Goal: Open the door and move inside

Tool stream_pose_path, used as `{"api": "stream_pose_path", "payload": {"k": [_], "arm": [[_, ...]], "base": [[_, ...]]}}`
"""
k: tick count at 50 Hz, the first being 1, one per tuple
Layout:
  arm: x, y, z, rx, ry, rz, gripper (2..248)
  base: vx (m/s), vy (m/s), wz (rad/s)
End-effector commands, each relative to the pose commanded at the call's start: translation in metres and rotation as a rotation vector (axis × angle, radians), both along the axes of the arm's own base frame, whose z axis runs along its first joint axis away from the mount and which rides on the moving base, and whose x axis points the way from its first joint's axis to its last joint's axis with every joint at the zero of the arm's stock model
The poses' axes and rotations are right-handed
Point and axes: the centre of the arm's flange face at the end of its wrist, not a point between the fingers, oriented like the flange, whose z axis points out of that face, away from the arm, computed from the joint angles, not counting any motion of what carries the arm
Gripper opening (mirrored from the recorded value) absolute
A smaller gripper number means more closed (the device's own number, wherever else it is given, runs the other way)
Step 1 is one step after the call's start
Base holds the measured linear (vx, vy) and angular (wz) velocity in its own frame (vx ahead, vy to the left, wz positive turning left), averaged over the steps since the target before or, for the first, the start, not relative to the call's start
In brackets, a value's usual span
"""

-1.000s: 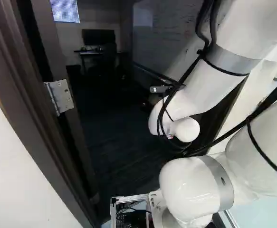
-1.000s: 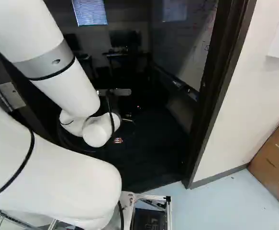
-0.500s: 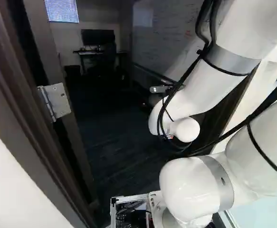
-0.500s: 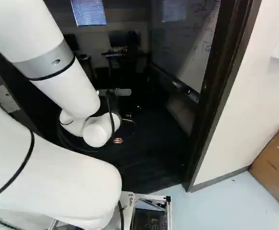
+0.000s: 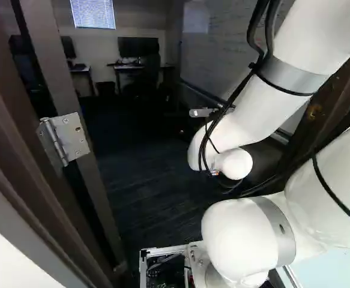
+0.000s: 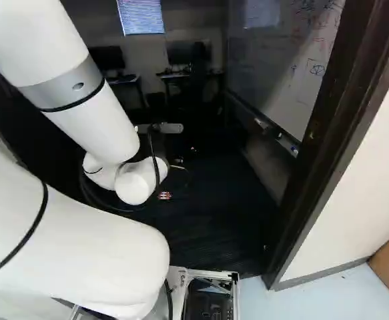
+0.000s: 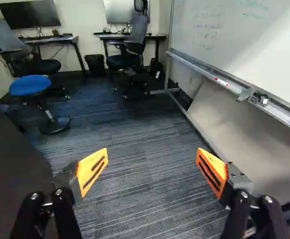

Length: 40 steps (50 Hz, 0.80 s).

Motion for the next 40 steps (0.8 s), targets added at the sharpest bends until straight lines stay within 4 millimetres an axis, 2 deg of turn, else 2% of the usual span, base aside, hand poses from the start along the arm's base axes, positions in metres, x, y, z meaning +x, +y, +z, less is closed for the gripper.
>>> {"api": "stream_pose_path", "payload": {"k": [40], "arm": [[0.0000, 0.0000, 0.0000, 0.000, 0.000, 0.000, 247]], "base": [[0.143, 0.001, 0.206]]}}
